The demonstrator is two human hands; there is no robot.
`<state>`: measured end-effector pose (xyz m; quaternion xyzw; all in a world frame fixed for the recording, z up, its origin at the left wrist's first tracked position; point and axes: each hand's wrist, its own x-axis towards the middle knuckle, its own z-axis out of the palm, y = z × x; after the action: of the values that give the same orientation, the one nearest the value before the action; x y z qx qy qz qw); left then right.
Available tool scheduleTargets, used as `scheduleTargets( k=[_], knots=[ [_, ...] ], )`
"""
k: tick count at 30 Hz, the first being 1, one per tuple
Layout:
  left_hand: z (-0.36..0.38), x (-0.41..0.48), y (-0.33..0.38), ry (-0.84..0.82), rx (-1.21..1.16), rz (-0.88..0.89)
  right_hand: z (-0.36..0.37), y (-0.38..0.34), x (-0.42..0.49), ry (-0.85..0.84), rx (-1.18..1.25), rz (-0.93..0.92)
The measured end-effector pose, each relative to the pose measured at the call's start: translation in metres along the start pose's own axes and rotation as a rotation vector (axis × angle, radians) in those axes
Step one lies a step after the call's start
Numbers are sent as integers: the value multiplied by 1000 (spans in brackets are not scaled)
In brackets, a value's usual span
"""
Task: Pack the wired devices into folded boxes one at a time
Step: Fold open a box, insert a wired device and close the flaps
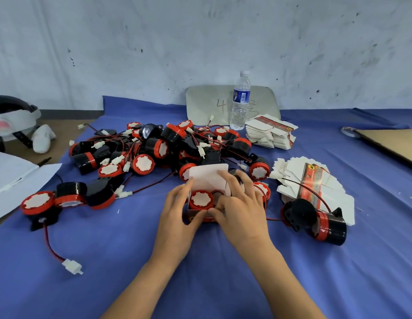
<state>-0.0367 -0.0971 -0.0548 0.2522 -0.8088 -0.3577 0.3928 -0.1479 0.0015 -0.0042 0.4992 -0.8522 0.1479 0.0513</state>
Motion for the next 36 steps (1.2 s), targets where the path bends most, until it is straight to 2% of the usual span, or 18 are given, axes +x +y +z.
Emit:
scheduleTargets(
  k=[4, 7, 9, 11, 13, 17, 23, 26, 34, 36],
  knots=[
    [3, -2, 1, -103, 53, 5, 3, 1, -1, -2, -31, 23],
    [5, -1, 0, -139, 91, -11, 7, 2, 0, -24, 39, 13],
    [4, 0, 2, -138, 105, -18, 12, 4, 0, 26, 208, -36],
    [3, 1, 4, -123, 101, -20, 13, 2, 0, 159, 398, -70],
    [3, 1, 5, -103, 113, -17, 14, 1, 0, 256, 482, -36],
    [3, 1, 5, -81, 128, -8, 19, 4, 3, 223, 588, 63],
    [3, 0, 7, -31, 150, 61, 21, 4, 4, 198, 525, -21],
    [3, -1, 9, -9, 199, 85, 24, 4, 5, 112, 495, -17],
    [5, -1, 13, -83, 444, 134, 21, 1, 7, 52, 327, 4],
    [5, -1, 13, -124, 441, 157, 21, 0, 8, 55, 323, -4]
  ],
)
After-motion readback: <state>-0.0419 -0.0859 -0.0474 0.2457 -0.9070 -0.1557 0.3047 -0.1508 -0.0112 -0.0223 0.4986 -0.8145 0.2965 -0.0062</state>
